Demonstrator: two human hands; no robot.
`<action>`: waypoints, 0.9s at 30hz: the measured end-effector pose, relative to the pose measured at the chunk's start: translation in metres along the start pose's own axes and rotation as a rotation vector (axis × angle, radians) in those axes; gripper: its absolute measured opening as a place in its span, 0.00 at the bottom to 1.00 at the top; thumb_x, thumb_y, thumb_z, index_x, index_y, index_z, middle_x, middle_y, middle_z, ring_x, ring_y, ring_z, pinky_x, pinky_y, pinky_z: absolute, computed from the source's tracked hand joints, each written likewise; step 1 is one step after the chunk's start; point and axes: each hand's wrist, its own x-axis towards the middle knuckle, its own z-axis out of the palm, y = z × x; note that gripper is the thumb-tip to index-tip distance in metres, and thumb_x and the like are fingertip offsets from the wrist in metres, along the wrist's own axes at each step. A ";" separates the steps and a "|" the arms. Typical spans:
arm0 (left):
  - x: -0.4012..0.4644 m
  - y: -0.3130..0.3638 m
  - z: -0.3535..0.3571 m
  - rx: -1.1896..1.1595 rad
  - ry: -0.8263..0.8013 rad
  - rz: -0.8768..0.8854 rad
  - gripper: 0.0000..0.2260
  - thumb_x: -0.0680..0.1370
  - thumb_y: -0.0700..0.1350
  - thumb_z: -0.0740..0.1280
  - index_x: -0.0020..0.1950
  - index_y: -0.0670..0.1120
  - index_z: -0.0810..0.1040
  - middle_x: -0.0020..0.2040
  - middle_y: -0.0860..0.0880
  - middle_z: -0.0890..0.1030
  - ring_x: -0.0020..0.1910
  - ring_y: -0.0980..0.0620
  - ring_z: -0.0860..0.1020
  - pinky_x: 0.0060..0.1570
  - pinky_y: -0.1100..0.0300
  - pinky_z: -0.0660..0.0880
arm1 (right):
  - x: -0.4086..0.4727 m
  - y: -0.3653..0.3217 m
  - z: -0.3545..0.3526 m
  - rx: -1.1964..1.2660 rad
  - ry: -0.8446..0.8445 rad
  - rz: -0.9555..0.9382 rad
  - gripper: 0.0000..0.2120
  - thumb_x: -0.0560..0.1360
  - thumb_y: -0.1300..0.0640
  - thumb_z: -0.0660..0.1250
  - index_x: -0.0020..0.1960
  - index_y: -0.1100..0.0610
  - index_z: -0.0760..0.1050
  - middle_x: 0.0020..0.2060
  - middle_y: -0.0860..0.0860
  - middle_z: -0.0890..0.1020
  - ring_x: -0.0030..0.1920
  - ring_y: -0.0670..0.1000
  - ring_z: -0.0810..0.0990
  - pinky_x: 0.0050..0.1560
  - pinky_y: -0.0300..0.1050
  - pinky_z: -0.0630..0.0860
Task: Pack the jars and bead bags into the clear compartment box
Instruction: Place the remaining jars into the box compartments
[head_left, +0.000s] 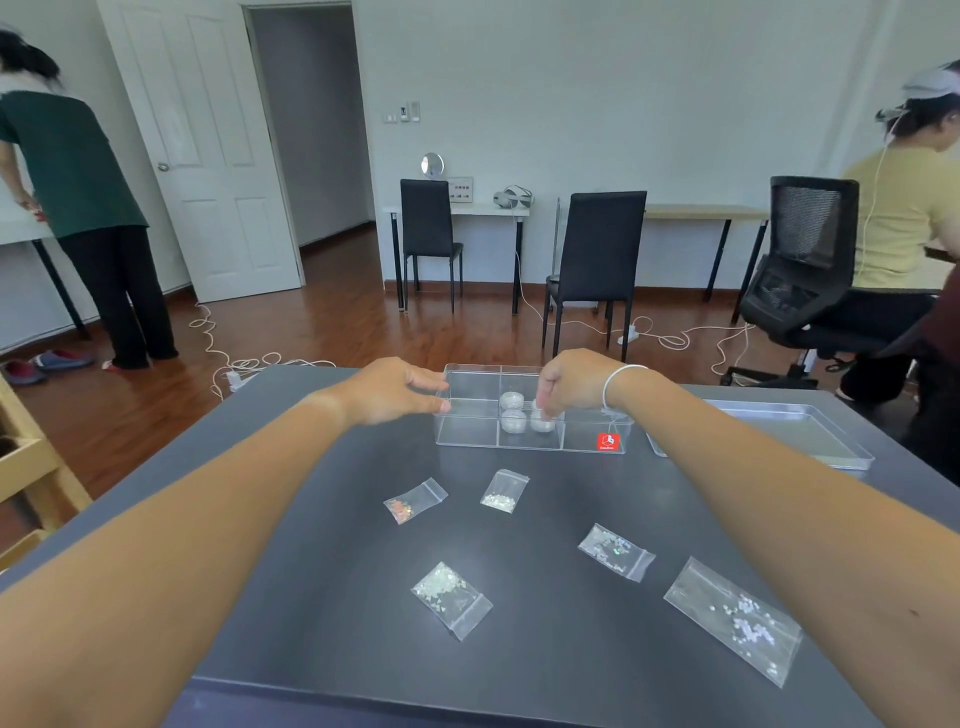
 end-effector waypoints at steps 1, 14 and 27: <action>0.000 0.000 0.000 0.000 -0.001 0.001 0.20 0.71 0.50 0.71 0.62 0.47 0.77 0.70 0.53 0.71 0.69 0.55 0.67 0.66 0.63 0.57 | 0.000 0.001 0.001 0.001 0.018 -0.008 0.07 0.70 0.62 0.68 0.47 0.60 0.81 0.52 0.55 0.82 0.51 0.55 0.79 0.50 0.46 0.76; -0.018 0.002 0.009 0.001 0.083 0.026 0.22 0.73 0.52 0.68 0.67 0.50 0.72 0.69 0.53 0.70 0.58 0.52 0.75 0.61 0.62 0.65 | -0.037 -0.006 0.009 0.079 0.310 -0.289 0.06 0.72 0.57 0.63 0.46 0.52 0.79 0.43 0.44 0.77 0.43 0.46 0.72 0.46 0.40 0.67; -0.061 -0.004 0.014 -0.027 -0.006 0.011 0.04 0.71 0.52 0.71 0.44 0.57 0.79 0.45 0.57 0.80 0.35 0.66 0.75 0.35 0.73 0.66 | -0.065 -0.019 0.054 0.173 0.145 -0.148 0.10 0.71 0.51 0.68 0.50 0.54 0.79 0.52 0.51 0.81 0.50 0.50 0.76 0.52 0.44 0.72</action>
